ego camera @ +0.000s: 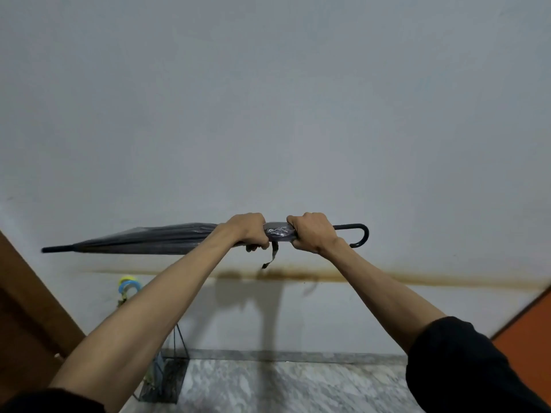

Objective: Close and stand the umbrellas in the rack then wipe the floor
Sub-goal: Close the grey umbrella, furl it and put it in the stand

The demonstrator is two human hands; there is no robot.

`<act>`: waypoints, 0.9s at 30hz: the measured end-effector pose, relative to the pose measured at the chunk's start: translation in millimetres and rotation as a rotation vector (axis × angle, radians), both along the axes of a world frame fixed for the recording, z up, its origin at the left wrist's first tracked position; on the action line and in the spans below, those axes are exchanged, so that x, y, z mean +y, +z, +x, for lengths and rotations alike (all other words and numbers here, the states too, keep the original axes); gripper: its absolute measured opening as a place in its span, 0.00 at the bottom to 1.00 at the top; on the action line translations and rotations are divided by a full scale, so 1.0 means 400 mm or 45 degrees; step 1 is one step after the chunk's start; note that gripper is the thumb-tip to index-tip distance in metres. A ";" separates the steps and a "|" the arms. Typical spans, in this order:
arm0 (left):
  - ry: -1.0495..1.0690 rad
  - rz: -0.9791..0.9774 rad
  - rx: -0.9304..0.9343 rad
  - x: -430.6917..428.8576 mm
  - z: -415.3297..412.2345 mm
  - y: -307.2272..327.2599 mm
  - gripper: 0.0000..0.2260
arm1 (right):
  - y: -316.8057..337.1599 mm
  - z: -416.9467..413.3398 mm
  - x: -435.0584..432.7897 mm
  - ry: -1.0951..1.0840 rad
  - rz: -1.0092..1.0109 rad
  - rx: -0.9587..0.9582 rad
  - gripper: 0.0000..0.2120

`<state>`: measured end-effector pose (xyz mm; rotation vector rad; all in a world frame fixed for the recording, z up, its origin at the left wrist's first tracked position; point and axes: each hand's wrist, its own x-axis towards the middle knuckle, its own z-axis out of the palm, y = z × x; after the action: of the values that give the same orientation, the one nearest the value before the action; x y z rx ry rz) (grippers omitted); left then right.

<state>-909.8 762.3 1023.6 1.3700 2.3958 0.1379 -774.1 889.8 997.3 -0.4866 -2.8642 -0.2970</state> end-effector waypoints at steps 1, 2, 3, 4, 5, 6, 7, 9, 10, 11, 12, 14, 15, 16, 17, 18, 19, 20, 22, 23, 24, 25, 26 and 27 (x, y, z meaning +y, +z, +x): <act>-0.018 0.044 0.111 -0.002 0.000 0.002 0.10 | 0.003 -0.006 0.000 -0.017 -0.045 -0.009 0.05; -0.037 0.099 0.236 -0.002 0.001 0.003 0.11 | 0.005 -0.011 0.003 -0.038 -0.100 -0.020 0.04; -0.054 0.163 0.359 -0.001 0.002 0.005 0.12 | 0.007 -0.014 0.007 -0.062 -0.154 -0.026 0.05; -0.067 0.237 0.473 0.001 0.000 0.006 0.14 | 0.008 -0.019 0.010 -0.093 -0.206 -0.027 0.06; -0.079 0.310 0.563 0.005 -0.007 0.003 0.16 | 0.009 -0.023 0.014 -0.131 -0.249 -0.018 0.07; -0.093 0.361 0.607 0.009 -0.014 -0.001 0.19 | 0.009 -0.026 0.019 -0.170 -0.278 0.001 0.07; -0.102 0.391 0.593 0.005 -0.019 -0.008 0.24 | 0.005 -0.029 0.024 -0.203 -0.293 0.031 0.07; -0.068 0.609 0.360 -0.004 -0.010 -0.020 0.36 | -0.006 -0.031 0.034 -0.246 -0.288 0.105 0.07; 0.003 0.839 0.204 -0.012 0.006 -0.026 0.39 | -0.013 -0.034 0.036 -0.263 -0.292 0.122 0.06; 0.107 1.106 0.086 -0.018 0.026 -0.035 0.40 | -0.020 -0.036 0.037 -0.277 -0.307 0.134 0.05; 0.251 1.362 0.031 -0.021 0.050 -0.047 0.39 | -0.023 -0.041 0.034 -0.284 -0.329 0.152 0.04; 0.649 1.696 -0.072 -0.012 0.098 -0.077 0.36 | -0.026 -0.051 0.025 -0.296 -0.379 0.184 0.04; 0.848 1.750 -0.194 -0.003 0.118 -0.088 0.37 | -0.024 -0.056 0.019 -0.300 -0.409 0.200 0.04; 0.991 1.717 -0.392 0.006 0.129 -0.099 0.39 | -0.020 -0.062 0.013 -0.298 -0.443 0.217 0.03; 1.057 1.620 -0.629 0.016 0.134 -0.104 0.39 | -0.015 -0.069 0.007 -0.293 -0.475 0.233 0.02; 1.050 1.508 -0.863 0.026 0.135 -0.106 0.36 | -0.009 -0.072 0.004 -0.292 -0.508 0.243 0.01; 0.976 1.420 -1.045 0.033 0.126 -0.109 0.29 | -0.003 -0.077 0.001 -0.284 -0.530 0.248 0.02; 0.904 1.378 -1.113 0.037 0.114 -0.109 0.23 | 0.002 -0.080 0.000 -0.277 -0.544 0.253 0.02; 0.856 1.331 -1.109 0.030 0.097 -0.101 0.20 | 0.012 -0.082 0.007 -0.270 -0.566 0.262 0.03; 0.857 1.318 -1.128 0.024 0.092 -0.098 0.20 | 0.015 -0.080 0.015 -0.269 -0.586 0.255 0.04; 0.860 1.319 -1.133 0.019 0.088 -0.097 0.20 | 0.019 -0.077 0.025 -0.267 -0.611 0.241 0.04; 0.855 1.328 -1.114 0.015 0.084 -0.096 0.20 | 0.025 -0.073 0.037 -0.269 -0.649 0.214 0.04; 0.843 1.324 -1.089 0.010 0.080 -0.095 0.19 | 0.030 -0.069 0.050 -0.270 -0.691 0.181 0.05; 0.815 1.310 -1.061 0.006 0.079 -0.089 0.18 | 0.039 -0.065 0.063 -0.274 -0.739 0.153 0.06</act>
<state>-878.2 764.9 988.0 0.5039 1.8784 1.8692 -800.2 914.9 1012.8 -0.8793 -2.7466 0.5317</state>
